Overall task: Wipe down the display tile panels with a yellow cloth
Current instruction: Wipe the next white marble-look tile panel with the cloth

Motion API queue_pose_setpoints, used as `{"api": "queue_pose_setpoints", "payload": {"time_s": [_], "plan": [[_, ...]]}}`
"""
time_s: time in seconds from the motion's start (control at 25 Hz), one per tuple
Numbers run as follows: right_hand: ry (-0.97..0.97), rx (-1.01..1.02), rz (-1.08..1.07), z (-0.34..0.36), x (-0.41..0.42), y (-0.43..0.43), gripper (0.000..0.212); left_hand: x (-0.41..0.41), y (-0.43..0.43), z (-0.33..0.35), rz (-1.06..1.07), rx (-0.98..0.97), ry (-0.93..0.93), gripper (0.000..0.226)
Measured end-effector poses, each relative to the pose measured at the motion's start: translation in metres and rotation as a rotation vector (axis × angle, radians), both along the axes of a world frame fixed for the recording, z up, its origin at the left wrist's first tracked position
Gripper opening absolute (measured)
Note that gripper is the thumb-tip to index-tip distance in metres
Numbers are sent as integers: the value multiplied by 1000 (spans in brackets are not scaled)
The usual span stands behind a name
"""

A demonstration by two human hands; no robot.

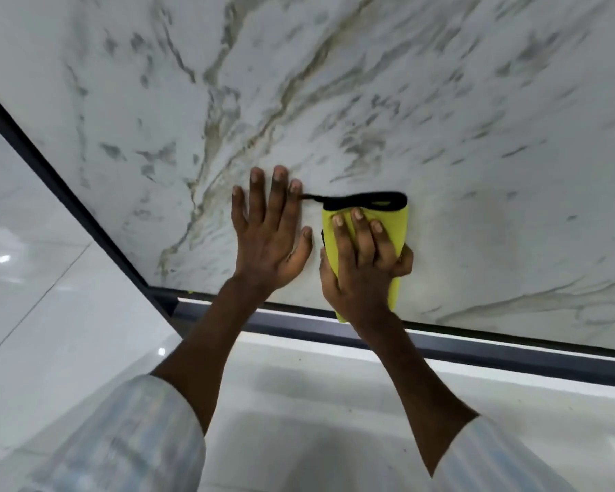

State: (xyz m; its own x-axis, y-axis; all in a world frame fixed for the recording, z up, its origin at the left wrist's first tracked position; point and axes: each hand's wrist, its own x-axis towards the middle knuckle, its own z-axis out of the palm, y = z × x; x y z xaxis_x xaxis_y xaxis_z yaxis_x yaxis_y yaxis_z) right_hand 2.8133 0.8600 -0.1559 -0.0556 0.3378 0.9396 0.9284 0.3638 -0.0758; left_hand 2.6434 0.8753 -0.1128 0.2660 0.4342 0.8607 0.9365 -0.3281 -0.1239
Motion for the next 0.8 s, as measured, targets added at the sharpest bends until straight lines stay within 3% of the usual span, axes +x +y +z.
{"api": "queue_pose_setpoints", "payload": {"time_s": [0.16, 0.28, 0.44, 0.6, 0.68, 0.8], "plan": [[-218, -150, 4, -99, 13, -19, 88, -5, 5, -7, -10, 22, 33, 79], [-291, -204, 66, -107, 21, -23, 87, -6, 10, -9, 14, 41, 22, 78], [-255, -154, 233, -27, 35, -20, 73, -2, 5, -11, 71, 0, 1, 76], [-24, 104, 112, 62, 47, 2, 64, 4, -2, -12, 92, -39, -47, 73], [-34, 129, 66, 41, 50, 3, 66, 3, 1, -13, 76, -28, -52, 72], [-163, 18, -3, -50, 64, -6, 75, -2, 7, -15, 47, 18, -19, 73]]}}
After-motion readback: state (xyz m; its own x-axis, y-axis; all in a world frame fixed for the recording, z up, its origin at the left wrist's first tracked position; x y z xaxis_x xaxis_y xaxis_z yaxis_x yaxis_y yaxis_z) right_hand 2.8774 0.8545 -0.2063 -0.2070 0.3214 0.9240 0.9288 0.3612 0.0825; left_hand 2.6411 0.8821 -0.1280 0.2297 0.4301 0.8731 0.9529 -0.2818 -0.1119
